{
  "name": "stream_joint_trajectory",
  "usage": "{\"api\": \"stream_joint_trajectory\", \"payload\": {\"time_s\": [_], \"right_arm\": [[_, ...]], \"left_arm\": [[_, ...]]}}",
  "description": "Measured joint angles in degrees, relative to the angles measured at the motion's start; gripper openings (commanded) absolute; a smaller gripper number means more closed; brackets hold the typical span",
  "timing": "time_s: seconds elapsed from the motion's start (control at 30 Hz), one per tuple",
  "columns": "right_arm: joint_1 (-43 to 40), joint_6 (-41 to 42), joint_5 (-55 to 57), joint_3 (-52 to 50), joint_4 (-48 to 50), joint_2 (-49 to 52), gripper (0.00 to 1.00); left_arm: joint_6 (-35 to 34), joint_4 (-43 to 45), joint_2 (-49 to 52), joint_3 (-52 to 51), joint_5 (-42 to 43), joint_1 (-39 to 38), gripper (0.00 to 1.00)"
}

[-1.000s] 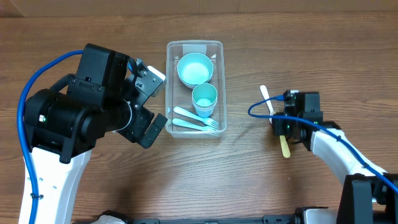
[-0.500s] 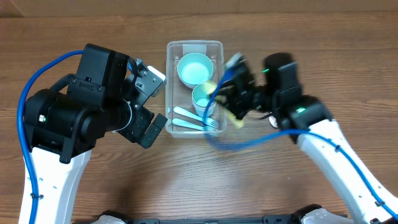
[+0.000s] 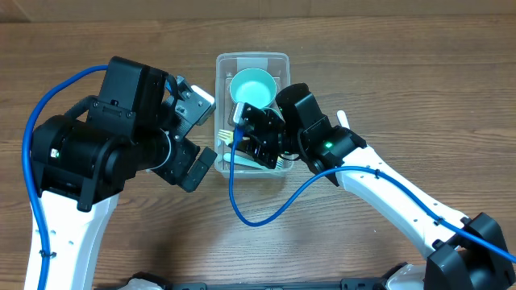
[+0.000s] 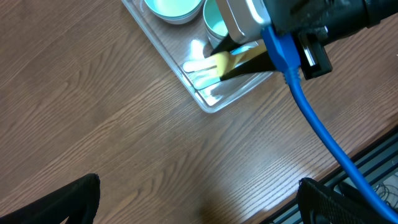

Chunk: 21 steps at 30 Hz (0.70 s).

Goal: Pack container
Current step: 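Lower the yellow fork into the container and release it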

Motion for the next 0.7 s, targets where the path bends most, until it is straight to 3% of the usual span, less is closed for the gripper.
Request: {"api": "stream_joint_trajectory", "payload": {"time_s": [0.07,0.23,0.33,0.4,0.57,0.7], "right_arm": [[0.0,0.0,1.0,0.0,0.5,0.0,0.74],[0.0,5.1,1.6,0.0,1.8,-1.2,0.71],[-0.3,8.7,4.5,0.0,0.4,-9.1,0.70],[-2.0,13.2,13.5,0.4,-4.9,-17.9,0.72],[-14.3,28.5,35.1,1.0,-21.5,-22.7,0.72],[-25.9,34.9,36.5,-1.0,-23.5,-16.5,0.71]], "left_arm": [[0.0,0.0,0.0,0.0,0.0,0.0,1.00],[0.0,0.0,0.0,0.0,0.0,0.0,1.00],[0.0,0.0,0.0,0.0,0.0,0.0,1.00],[0.0,0.0,0.0,0.0,0.0,0.0,1.00],[0.0,0.0,0.0,0.0,0.0,0.0,1.00],[0.0,0.0,0.0,0.0,0.0,0.0,1.00]]}}
